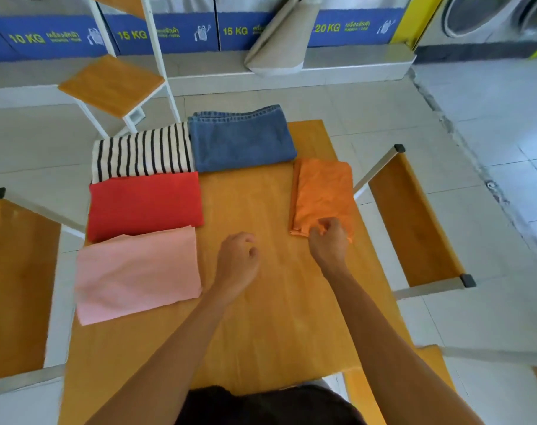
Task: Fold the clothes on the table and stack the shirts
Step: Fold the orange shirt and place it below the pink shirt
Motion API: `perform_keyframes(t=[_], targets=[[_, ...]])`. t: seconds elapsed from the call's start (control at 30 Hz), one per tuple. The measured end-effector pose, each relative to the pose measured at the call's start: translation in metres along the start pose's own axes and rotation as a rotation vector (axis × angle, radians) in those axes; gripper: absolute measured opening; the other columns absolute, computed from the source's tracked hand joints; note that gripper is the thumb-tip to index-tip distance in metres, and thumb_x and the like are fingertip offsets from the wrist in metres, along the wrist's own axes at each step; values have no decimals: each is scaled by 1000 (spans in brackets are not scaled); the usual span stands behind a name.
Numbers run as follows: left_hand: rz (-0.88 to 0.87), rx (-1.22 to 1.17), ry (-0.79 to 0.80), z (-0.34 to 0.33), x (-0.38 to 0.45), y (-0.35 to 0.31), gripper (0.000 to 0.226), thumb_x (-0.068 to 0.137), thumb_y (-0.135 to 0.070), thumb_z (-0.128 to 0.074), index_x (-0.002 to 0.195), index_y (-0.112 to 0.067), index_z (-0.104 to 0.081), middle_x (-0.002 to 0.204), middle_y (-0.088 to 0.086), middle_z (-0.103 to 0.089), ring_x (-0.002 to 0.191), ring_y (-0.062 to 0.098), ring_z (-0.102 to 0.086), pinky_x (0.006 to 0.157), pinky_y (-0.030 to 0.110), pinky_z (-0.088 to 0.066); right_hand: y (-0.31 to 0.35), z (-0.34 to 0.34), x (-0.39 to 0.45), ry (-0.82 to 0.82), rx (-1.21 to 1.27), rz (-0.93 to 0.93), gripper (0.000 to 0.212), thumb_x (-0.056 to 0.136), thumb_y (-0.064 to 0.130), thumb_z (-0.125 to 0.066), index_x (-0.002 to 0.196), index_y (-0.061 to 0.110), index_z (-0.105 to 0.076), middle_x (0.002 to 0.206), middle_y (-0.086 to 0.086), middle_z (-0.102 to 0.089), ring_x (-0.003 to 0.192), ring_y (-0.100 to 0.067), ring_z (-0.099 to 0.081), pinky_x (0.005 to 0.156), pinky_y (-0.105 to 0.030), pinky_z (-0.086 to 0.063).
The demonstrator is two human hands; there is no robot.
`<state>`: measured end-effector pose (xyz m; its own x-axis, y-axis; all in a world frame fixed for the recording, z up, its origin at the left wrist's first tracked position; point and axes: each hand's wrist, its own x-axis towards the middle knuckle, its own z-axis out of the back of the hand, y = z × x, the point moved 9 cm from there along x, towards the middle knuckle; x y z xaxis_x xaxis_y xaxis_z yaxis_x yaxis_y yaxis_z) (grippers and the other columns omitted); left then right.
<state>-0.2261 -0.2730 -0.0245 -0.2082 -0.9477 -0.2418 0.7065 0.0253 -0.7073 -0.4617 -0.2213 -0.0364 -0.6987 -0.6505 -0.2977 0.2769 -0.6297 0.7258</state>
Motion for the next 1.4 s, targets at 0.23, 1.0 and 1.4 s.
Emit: perform_keyframes(t=[0.23, 1.0, 1.4], targets=[[159, -49, 171, -64, 3, -14, 24, 91, -18, -49, 109, -19, -65, 113, -2, -66, 102, 15, -61, 77, 22, -43, -57, 42, 69, 52, -175, -242, 56, 87, 23, -51, 139, 10, -36, 140, -16, -43, 126, -37, -43, 102, -53, -43], [742, -582, -73, -82, -43, 70, 43, 69, -38, -76, 103, -14, -68, 100, 3, -71, 88, 24, -67, 72, 37, -54, -70, 44, 31, 86, -137, 46, 33, 92, 35, -59, 119, 17, -56, 119, -5, -60, 110, -23, -56, 87, -38, -51], [702, -684, -179, -27, -83, 96, 47, 79, -27, -66, 124, -27, -53, 112, -3, -61, 88, 14, -58, 67, 30, -47, -35, -57, 2, 476, -375, 181, 62, 87, 62, -57, 120, 10, -53, 121, -11, -65, 110, -31, -62, 84, -40, -51]])
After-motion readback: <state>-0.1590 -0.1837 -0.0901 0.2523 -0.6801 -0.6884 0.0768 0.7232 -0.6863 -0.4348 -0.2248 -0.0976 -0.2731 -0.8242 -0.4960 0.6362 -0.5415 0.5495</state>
